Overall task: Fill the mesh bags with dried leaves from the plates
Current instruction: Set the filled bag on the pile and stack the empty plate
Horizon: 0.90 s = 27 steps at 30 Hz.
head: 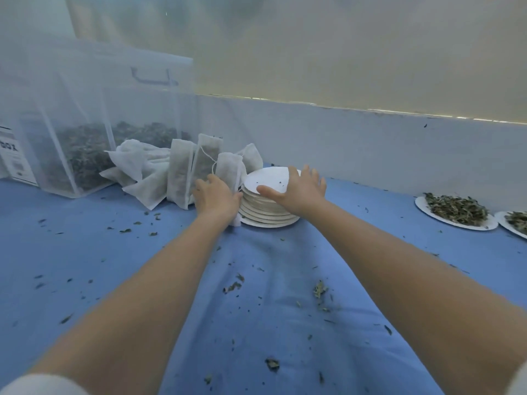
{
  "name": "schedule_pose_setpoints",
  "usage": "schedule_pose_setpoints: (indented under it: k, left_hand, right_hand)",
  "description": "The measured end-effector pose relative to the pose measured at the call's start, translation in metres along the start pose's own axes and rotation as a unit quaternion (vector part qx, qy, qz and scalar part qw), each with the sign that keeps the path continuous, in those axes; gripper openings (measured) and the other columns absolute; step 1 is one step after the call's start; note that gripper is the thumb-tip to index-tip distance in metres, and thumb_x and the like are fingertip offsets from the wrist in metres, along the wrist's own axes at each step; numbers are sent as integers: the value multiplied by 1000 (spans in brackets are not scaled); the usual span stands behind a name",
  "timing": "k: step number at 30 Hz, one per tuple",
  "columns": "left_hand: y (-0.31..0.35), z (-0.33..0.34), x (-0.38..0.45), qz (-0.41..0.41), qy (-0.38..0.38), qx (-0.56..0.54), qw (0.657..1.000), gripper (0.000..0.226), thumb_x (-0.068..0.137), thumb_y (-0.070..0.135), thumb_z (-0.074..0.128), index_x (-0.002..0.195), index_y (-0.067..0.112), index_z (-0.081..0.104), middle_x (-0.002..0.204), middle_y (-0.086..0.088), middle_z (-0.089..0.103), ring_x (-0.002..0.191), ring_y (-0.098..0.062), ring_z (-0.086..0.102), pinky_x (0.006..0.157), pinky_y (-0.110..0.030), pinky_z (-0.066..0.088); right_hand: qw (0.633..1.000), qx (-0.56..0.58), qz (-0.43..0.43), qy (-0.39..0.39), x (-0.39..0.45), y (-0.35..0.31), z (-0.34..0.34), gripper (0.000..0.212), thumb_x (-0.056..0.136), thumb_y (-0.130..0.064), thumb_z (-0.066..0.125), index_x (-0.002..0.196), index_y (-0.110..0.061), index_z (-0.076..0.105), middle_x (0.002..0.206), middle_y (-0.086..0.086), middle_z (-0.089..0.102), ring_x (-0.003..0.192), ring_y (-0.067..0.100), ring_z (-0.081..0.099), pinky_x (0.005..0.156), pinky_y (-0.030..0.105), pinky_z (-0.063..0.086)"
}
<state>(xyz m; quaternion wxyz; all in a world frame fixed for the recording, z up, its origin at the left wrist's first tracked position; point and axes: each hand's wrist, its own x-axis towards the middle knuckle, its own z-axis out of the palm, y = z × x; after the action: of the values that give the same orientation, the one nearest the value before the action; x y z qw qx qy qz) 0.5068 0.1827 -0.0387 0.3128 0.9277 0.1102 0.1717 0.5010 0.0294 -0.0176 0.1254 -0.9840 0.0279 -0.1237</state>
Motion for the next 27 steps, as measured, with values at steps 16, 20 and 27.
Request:
schedule_pose_setpoints:
  k: [16,20,27]
  left_hand:
    - [154,15,-158,259,-108,-16,960,31,88,7,43,118,3,44,119,-18,46,111,-31,43,81,-33,37]
    - [209,52,-198,269,-193,-40,943,21,90,7,41,110,2,48,117,-17,46,110,-30,43,77,-33,40]
    - [276,128,-217,171,-331,-169,913,32,87,8,53,118,6,48,119,-12,54,106,-29,56,78,-35,50]
  right_hand:
    - [992,100,57,56,-116,104,-97,49,96,-41,42,137,-16,40,143,6,39,133,25,25,106,35,25]
    - [984,108,137,22,-137,179,-118,54,96,-45,41,136,-9,41,140,11,42,131,29,31,104,39,33]
    - [889,354,288,-32,-139,279,-118,30,93,-32,48,72,-12,40,71,5,41,62,18,46,63,31,42]
